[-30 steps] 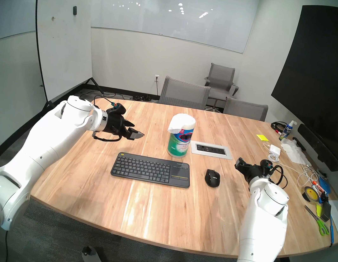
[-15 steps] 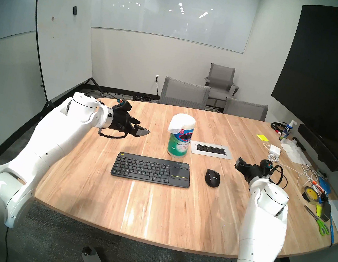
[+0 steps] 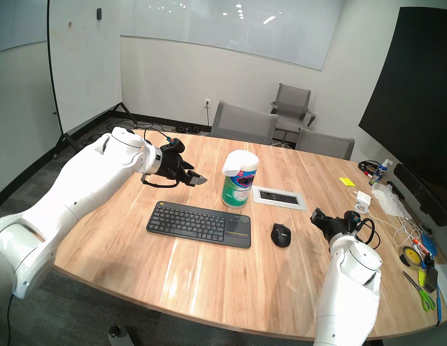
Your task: Wipe the keyboards and mice with a disinfecting wipe, then set the wipe down
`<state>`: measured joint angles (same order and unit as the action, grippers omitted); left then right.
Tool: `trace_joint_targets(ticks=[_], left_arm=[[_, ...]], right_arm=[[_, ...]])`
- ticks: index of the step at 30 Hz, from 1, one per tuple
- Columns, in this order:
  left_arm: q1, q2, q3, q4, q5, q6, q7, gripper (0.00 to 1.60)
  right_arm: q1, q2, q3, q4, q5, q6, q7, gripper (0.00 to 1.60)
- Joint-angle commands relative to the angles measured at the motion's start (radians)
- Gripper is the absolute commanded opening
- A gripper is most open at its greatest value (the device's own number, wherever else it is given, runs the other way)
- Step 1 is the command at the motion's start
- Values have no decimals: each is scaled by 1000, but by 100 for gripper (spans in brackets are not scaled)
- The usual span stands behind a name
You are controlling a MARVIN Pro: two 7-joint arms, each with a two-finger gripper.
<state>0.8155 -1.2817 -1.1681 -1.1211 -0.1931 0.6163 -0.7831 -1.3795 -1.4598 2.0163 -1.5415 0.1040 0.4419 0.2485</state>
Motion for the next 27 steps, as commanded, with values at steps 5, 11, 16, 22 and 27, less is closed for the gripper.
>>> trace_joint_targets(ticks=[5,11,16,22,27], left_arm=[[-98,-54,23,42,1,-23,-6,160],[-131,-74,41,95,3,-43,-7,160],[-156,-84,53,128,1,-61,-15,160],[-186,-86,68,167,1,-93,-44,160],[-213,-90,74,211,1,-117,-62,160]], right_arm=[[12,2,-1,-19,1,-3,-1,160],[12,2,-1,-19,1,-3,-1,160],[12,2,-1,-19,1,-3,-1,160],[12,2,-1,-19,1,-3,-1,160],[12,2,-1,-19,1,-3,-1,160]])
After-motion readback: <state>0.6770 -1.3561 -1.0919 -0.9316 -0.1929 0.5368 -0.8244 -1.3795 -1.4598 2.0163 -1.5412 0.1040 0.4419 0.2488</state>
